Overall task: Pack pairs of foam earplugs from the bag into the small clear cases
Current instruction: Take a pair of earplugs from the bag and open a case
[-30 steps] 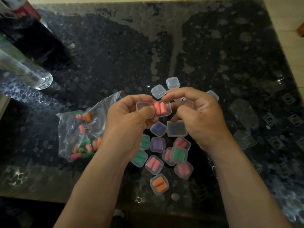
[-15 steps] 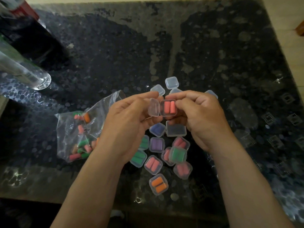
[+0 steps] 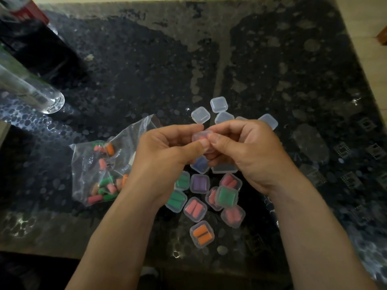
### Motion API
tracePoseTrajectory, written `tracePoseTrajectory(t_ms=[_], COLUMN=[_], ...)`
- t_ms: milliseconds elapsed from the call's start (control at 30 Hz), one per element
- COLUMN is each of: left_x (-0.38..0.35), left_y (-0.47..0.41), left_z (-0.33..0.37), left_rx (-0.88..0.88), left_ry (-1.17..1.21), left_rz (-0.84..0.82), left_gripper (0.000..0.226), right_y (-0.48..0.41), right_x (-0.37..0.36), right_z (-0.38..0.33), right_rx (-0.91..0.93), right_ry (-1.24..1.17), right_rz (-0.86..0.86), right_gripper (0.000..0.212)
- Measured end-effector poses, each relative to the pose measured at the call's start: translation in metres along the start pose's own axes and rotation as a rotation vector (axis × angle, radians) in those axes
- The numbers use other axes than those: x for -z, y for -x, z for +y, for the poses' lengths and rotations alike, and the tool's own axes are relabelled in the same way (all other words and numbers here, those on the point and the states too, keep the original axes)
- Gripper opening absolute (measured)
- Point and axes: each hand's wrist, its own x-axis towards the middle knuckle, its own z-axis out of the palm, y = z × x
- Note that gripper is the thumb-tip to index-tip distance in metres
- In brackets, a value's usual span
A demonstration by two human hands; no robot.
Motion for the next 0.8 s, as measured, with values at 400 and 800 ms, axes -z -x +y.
tracePoseTrajectory(t_ms=[400, 800], left_x=[0.008, 0.013], left_y=[-0.002, 0.002], left_z=[0.012, 0.018], left_rx=[-0.101, -0.178], left_ry=[-0.092, -0.121], left_rz=[0.201, 0.167], left_gripper=[0.022, 0.023], right_y=[0.001, -0.001], right_x=[-0.006, -0.011], right_z=[-0.001, 0.003], right_rx=[-0.112, -0.124], right_ry=[0.363, 0.478], right_rz=[-0.107, -0.058], right_gripper=[0.007, 0.015])
